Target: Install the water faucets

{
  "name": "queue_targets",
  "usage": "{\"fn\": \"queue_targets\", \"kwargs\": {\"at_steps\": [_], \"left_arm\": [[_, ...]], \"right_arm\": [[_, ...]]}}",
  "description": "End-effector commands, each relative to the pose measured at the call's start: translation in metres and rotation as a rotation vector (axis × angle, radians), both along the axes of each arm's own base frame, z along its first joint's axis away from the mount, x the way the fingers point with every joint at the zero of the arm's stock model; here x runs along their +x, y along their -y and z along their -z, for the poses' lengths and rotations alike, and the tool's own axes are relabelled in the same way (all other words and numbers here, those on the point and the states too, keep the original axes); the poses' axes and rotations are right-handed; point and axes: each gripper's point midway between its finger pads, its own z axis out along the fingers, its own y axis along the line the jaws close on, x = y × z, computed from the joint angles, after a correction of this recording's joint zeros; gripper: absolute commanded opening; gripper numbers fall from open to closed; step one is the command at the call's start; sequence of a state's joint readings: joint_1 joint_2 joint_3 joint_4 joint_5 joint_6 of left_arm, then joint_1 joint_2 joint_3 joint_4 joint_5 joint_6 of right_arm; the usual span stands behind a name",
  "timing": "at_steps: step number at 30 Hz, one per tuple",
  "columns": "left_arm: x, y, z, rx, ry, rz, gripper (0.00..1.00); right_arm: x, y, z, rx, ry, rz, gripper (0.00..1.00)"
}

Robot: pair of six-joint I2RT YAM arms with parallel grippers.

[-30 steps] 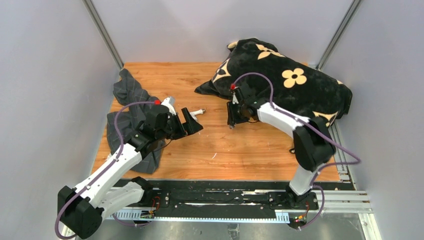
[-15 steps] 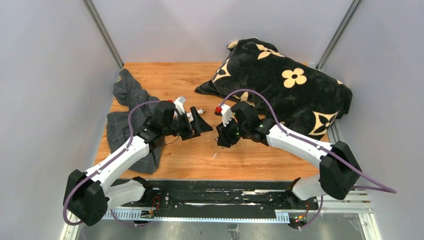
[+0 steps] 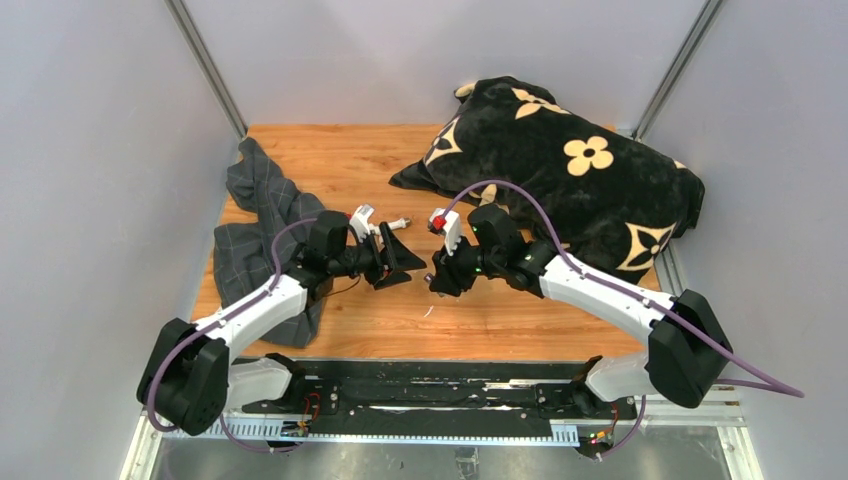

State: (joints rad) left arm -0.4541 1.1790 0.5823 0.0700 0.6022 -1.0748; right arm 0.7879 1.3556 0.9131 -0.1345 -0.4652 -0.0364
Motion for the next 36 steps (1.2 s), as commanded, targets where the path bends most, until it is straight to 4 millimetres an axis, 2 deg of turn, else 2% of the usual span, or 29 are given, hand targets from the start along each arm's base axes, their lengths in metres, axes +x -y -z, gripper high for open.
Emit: {"fn": "queue_targets", "kwargs": {"at_steps": [1,5,10,19,22,28,30,31,32,34,35,36], "left_arm": [[-0.010,0.013,-0.018,-0.087,0.037,0.119,0.75],[-0.013,0.015,-0.017,-0.090,0.034,0.141,0.63],[-0.017,0.021,-0.021,-0.096,0.051,0.188,0.61],[-0.016,0.030,-0.016,-0.086,0.060,0.246,0.38],[-0.017,0.031,-0.015,-0.084,0.057,0.251,0.34],[-0.019,0.028,-0.011,-0.076,0.052,0.233,0.03],[-0.017,0.026,-0.011,-0.068,0.064,0.207,0.00],[-0.015,0.024,-0.009,-0.050,0.072,0.189,0.00],[-0.012,0.020,-0.007,-0.016,0.080,0.173,0.00],[-0.005,0.008,0.000,0.093,0.097,0.123,0.00],[-0.003,0.000,0.003,0.153,0.102,0.105,0.00],[0.001,-0.007,0.003,0.208,0.112,0.078,0.00]], "right_arm": [[-0.004,-0.013,-0.012,0.040,0.026,-0.048,0.04],[-0.003,-0.018,-0.015,0.046,0.017,-0.055,0.05],[-0.002,-0.023,-0.019,0.055,0.017,-0.066,0.05],[0.000,-0.027,-0.024,0.046,0.024,-0.086,0.05],[0.001,-0.025,-0.025,0.042,0.033,-0.080,0.05],[0.003,-0.021,-0.021,0.016,0.037,-0.064,0.05],[0.006,-0.019,-0.017,-0.004,0.027,-0.032,0.07],[0.009,-0.016,-0.014,-0.017,0.013,-0.004,0.12],[0.011,-0.015,-0.014,-0.026,0.002,0.019,0.24],[0.011,-0.011,-0.011,-0.044,-0.022,0.045,0.56],[0.010,-0.009,-0.009,-0.051,-0.026,0.048,0.68],[0.010,-0.006,-0.008,-0.060,-0.025,0.058,0.72]]}}
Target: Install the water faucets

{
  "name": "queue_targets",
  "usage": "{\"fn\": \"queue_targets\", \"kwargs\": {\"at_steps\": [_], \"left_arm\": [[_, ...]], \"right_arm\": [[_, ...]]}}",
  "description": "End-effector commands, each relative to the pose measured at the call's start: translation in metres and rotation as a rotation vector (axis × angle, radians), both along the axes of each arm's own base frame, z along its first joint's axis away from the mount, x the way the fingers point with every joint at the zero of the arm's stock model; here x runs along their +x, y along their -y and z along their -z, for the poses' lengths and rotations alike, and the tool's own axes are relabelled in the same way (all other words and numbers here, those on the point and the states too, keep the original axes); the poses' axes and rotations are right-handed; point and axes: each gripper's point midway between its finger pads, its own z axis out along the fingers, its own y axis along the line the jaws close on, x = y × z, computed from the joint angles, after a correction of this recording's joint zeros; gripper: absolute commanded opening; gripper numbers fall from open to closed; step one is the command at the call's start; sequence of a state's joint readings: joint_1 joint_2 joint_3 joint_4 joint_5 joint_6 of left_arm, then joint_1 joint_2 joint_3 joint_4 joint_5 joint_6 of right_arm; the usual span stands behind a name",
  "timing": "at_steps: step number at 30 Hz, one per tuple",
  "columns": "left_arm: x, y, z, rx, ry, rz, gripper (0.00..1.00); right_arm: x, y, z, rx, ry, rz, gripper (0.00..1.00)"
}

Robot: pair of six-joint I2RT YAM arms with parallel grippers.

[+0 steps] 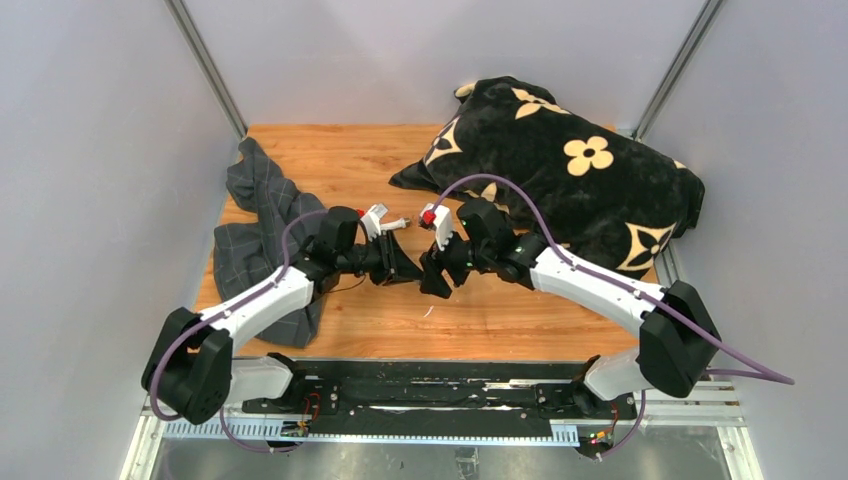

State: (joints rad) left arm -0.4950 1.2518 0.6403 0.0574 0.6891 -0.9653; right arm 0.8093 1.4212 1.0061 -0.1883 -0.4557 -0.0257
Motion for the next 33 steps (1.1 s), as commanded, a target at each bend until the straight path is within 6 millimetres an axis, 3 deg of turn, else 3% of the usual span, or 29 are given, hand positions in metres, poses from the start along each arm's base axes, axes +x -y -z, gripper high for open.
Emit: {"fn": "queue_targets", "kwargs": {"at_steps": [1,4,10,13,21,28,33], "left_arm": [[0.016,-0.032,0.004,0.240,0.095,-0.113,0.00],[0.025,-0.057,0.000,0.391,0.159,-0.177,0.00],[0.052,-0.116,0.002,0.695,0.307,-0.352,0.00],[0.066,-0.129,0.007,0.768,0.360,-0.405,0.00],[0.084,-0.128,0.037,0.855,0.353,-0.428,0.00],[0.084,-0.107,0.059,0.810,0.355,-0.399,0.00],[0.081,-0.105,0.075,0.850,0.342,-0.410,0.00]], "right_arm": [[0.007,0.012,-0.001,-0.051,0.006,0.082,0.72],[0.021,0.039,0.002,-0.120,0.063,0.210,0.74],[0.053,0.108,-0.011,-0.087,0.083,0.529,0.76],[0.059,0.129,-0.015,-0.055,0.080,0.627,0.76],[0.058,0.144,-0.015,-0.047,0.078,0.703,0.76],[0.059,0.152,-0.001,-0.090,0.058,0.745,0.78],[0.060,0.156,0.000,-0.102,0.064,0.752,0.78]]}}
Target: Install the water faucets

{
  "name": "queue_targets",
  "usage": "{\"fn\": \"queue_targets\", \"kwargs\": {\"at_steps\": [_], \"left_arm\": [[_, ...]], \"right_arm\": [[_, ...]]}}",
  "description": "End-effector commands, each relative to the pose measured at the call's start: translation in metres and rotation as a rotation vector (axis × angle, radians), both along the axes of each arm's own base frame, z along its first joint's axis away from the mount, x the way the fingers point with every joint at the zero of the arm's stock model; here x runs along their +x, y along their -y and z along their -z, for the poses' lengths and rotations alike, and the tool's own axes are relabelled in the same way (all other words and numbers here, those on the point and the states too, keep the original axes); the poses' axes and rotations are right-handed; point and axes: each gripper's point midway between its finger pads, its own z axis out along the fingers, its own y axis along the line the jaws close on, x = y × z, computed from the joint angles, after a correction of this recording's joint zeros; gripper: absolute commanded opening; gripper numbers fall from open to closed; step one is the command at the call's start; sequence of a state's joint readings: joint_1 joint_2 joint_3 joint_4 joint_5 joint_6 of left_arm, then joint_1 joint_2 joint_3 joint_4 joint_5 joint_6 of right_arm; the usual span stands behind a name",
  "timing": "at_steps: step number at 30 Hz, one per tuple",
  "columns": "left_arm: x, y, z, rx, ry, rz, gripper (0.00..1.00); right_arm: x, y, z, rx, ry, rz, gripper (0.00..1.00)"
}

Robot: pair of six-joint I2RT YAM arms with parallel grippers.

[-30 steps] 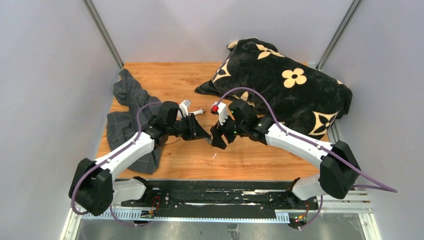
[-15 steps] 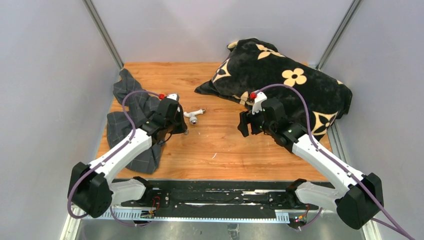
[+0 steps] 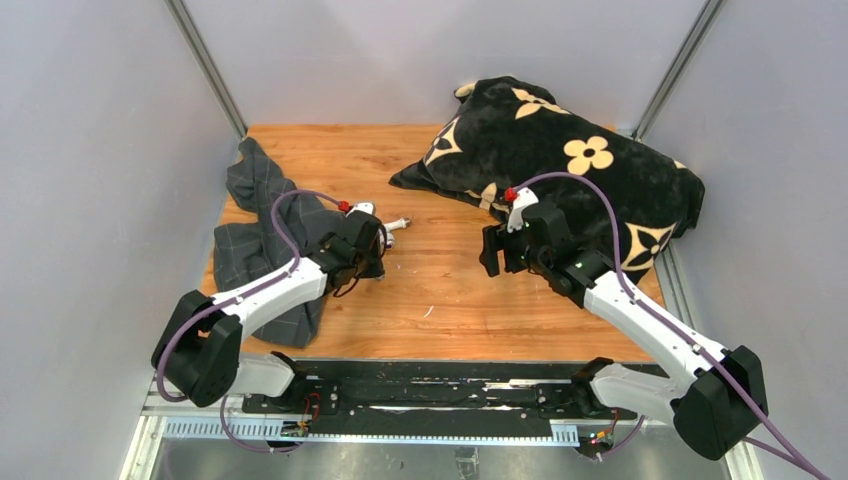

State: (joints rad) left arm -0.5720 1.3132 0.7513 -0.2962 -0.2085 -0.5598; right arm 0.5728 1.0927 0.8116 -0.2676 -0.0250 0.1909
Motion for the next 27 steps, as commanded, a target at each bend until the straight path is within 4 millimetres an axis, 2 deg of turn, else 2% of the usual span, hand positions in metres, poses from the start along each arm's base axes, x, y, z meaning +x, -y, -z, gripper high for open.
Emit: {"fn": "queue_targets", "kwargs": {"at_steps": [1,9,15,22,24,27], "left_arm": [[0.011,0.002,-0.001,0.004,0.083,-0.045,0.00],[0.005,-0.001,0.006,-0.012,0.136,-0.055,0.00],[0.004,0.000,0.014,0.007,0.105,-0.067,0.00],[0.003,0.005,0.013,0.033,0.095,-0.059,0.01],[0.001,0.007,0.015,0.041,0.091,-0.052,0.05],[0.001,0.009,0.016,0.045,0.089,-0.049,0.23]], "right_arm": [[0.002,0.014,0.009,-0.033,-0.012,0.052,0.79],[0.004,0.019,0.016,-0.047,-0.020,0.062,0.80],[0.011,0.031,0.024,-0.083,-0.063,0.137,0.81],[0.010,0.032,0.029,-0.078,-0.087,0.144,0.81],[0.009,0.032,0.031,-0.074,-0.096,0.142,0.81],[0.007,0.030,0.033,-0.064,-0.106,0.137,0.81]]}}
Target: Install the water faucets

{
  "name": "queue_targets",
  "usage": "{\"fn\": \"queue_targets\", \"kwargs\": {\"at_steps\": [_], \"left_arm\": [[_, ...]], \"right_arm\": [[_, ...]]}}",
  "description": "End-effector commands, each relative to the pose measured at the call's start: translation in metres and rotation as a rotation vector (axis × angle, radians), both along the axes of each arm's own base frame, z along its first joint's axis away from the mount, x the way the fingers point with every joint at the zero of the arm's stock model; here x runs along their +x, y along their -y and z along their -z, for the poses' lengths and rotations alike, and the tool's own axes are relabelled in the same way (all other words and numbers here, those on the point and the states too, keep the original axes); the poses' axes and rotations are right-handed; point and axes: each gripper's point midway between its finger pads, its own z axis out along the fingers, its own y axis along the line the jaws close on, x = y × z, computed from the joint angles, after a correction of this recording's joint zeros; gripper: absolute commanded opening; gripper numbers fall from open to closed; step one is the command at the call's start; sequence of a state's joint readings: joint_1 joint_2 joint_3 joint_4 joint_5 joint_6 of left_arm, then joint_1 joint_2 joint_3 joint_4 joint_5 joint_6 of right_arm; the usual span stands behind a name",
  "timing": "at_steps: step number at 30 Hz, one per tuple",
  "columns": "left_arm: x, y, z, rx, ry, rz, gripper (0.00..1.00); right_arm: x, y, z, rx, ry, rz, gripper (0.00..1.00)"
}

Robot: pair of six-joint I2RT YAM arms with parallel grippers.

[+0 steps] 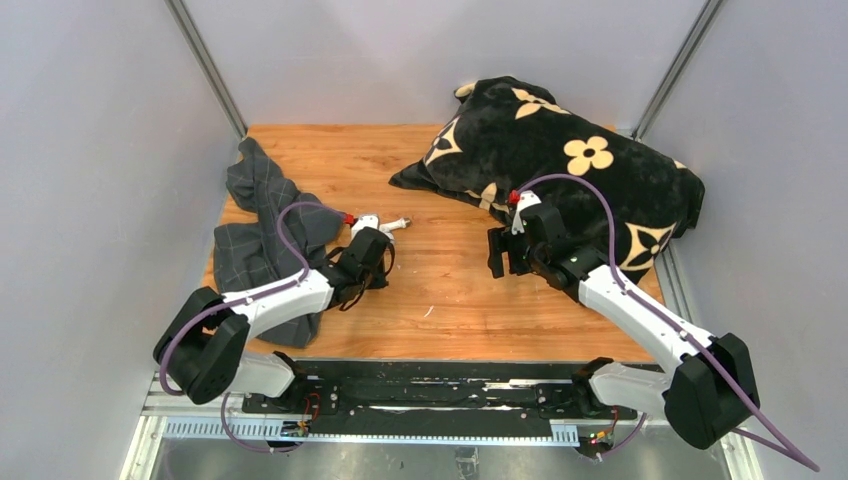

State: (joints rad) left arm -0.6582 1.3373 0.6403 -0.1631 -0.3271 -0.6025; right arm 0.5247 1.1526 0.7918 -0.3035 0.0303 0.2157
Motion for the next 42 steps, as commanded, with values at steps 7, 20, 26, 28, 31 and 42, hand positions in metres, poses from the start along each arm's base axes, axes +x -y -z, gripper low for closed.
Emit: {"fn": "queue_targets", "kwargs": {"at_steps": [7,20,26,28,31,42], "left_arm": [[0.013,0.004,-0.016,0.028,0.051,-0.030,0.51],[0.046,0.021,-0.058,0.055,0.074,-0.054,0.83],[0.069,0.023,-0.037,0.120,-0.014,-0.137,0.87],[0.074,0.023,-0.030,0.107,-0.038,-0.153,0.89],[0.080,0.020,-0.020,0.093,-0.064,-0.175,0.92],[0.107,0.022,0.010,0.076,-0.122,-0.178,0.80]], "right_arm": [[0.002,0.003,-0.002,0.018,-0.012,0.029,0.82],[0.002,0.003,-0.005,0.028,0.000,0.026,0.82],[0.000,0.003,-0.007,0.032,0.004,0.025,0.82],[-0.001,0.004,-0.007,0.029,0.007,0.023,0.82],[-0.001,0.005,-0.005,0.021,0.006,0.018,0.82],[-0.002,0.001,-0.003,0.023,-0.014,-0.001,0.82]]}}
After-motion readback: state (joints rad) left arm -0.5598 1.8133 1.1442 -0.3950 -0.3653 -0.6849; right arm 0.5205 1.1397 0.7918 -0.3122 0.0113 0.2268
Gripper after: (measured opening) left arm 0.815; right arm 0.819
